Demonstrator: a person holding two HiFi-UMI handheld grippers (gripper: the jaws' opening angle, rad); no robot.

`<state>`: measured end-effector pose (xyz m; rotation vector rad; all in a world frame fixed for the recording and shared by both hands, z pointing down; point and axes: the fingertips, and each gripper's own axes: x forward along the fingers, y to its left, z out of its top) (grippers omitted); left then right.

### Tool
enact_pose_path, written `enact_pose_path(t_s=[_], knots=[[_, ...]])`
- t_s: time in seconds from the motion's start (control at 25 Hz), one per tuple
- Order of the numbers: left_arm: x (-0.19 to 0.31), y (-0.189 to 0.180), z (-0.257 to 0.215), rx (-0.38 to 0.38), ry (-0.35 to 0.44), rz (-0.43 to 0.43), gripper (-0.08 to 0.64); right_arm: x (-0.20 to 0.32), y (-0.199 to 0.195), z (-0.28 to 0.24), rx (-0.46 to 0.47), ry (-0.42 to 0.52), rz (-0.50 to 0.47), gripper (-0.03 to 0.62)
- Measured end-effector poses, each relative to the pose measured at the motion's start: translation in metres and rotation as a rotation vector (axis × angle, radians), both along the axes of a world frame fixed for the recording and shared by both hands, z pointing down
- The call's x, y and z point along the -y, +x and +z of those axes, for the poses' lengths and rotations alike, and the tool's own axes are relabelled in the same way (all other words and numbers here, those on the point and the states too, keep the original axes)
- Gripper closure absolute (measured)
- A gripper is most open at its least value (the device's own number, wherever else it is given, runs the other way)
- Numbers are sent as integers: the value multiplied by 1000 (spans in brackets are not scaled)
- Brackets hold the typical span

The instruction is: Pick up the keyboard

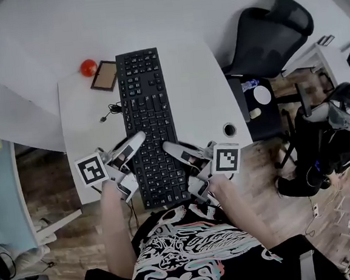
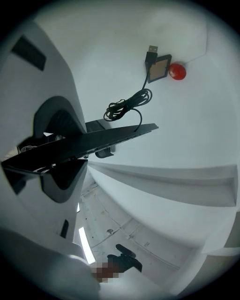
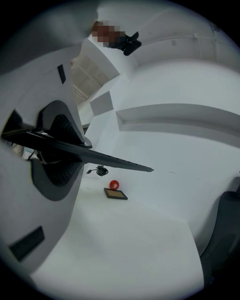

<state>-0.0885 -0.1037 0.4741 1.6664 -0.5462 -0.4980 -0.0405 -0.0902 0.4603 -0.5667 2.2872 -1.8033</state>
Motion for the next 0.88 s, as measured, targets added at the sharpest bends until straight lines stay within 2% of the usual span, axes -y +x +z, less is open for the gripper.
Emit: enact_pose_path(t_s=[0.04,0.08,0.16,0.56,0.76,0.88], knots=[[-13,6,6,-22,-62,-26,425,-13,9,0,-47,-71,-33,468],[-18,8,11,-30,-93,-36,422,-22,14,2,-84,-127,-59,468],[-8,2,17,-12,-76,-21,419,-18,11,8,-109,-154,-69,468],[1,2,28,-7,105,-7,417,-11,13,27,-126,19,-54,468],[-2,1,26,-31,212,-37,417,-15,14,28,-137,129,-66,468],[-1,1,23,-33,237,-51,417,-13,15,26,-147,156,-78,469]])
